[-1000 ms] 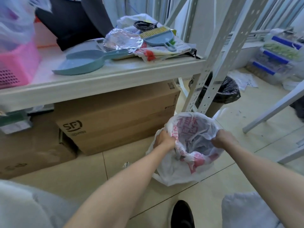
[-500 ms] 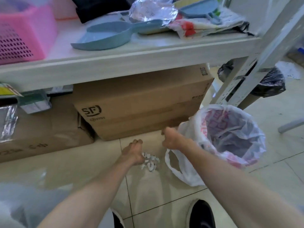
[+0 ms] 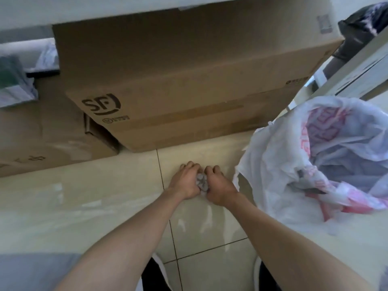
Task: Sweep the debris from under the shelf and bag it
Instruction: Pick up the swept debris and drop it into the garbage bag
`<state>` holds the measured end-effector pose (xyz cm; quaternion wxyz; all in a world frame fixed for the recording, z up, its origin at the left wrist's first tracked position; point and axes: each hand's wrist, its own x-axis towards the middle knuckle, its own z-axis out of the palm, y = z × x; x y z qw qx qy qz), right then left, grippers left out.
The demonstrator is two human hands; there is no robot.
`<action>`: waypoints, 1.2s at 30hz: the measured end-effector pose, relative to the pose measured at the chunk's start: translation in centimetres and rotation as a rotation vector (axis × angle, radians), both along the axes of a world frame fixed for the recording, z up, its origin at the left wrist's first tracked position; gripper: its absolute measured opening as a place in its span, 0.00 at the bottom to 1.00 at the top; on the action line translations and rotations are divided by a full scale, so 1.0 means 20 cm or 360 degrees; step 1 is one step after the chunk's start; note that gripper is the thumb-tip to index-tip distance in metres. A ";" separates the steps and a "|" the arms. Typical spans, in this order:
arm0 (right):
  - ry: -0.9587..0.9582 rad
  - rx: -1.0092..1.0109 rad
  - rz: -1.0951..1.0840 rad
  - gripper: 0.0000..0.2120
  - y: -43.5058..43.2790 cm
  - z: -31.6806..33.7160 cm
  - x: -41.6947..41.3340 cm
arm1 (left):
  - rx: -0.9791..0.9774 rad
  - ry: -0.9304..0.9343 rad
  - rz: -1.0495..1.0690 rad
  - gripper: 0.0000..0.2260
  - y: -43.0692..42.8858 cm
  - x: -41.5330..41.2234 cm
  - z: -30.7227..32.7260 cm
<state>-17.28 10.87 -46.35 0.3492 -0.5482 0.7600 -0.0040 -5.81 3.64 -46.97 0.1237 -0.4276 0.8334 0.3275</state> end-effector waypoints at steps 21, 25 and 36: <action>0.0062 0.0003 -0.0360 0.15 -0.06 0.42 -0.05 | 0.0127 0.0183 0.0614 0.09 -0.01 0.00 0.31; 0.0179 -0.0113 -0.0287 0.07 -0.09 0.69 -0.09 | -0.0023 0.0312 0.0670 0.08 -0.06 -0.03 0.56; 0.0481 -0.0514 -0.0534 0.05 0.06 1.37 -0.67 | -0.0088 0.0863 0.0591 0.06 -0.01 -0.57 1.25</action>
